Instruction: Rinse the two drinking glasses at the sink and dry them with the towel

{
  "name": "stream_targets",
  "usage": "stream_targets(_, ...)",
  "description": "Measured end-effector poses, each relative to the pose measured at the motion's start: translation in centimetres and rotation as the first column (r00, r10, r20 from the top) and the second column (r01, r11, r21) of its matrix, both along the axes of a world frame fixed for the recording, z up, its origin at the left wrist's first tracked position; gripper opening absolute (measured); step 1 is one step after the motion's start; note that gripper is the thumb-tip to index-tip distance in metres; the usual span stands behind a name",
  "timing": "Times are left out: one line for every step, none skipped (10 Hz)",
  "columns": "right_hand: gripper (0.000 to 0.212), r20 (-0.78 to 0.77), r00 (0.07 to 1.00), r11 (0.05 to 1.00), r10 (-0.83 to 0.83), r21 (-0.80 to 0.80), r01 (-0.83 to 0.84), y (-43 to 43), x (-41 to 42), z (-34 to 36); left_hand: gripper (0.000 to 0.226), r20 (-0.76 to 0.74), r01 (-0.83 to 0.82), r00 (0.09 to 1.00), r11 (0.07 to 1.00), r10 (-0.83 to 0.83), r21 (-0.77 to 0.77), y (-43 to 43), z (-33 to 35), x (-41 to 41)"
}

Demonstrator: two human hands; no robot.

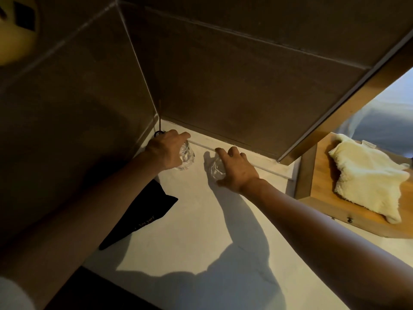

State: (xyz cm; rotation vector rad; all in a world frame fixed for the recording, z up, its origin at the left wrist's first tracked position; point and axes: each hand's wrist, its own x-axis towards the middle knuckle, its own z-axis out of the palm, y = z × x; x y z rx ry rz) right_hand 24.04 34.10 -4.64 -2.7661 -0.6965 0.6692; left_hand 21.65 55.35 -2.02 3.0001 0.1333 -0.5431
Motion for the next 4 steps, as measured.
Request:
stream_targets(0.094,0.037,0.999,0.999,0.032,-0.005,-0.032,-0.5,-0.5,1.5,0.061,0.056,-0.041,0.998,0.999,0.040,0.017,-0.2,1.8,-1.6)
stream_targets(0.083,0.163,0.983,0.996,0.083,-0.038,-0.078,-1.1,-1.5,3.0,0.049,0.112,-0.052,0.993,0.998,0.048,0.037,-0.6,3.2,-3.8)
stream_targets(0.072,0.295,0.949,0.994,0.107,-0.063,-0.092,-2.5,-3.1,5.1,0.041,0.146,-0.065,0.988,0.997,0.058,0.043,-2.2,5.5,-6.3)
stream_targets(0.071,0.326,0.939,0.994,0.105,-0.033,-0.100,-4.1,-4.8,7.0,0.038,0.160,-0.122,0.980,0.993,0.119,0.006,-4.2,7.5,-9.3)
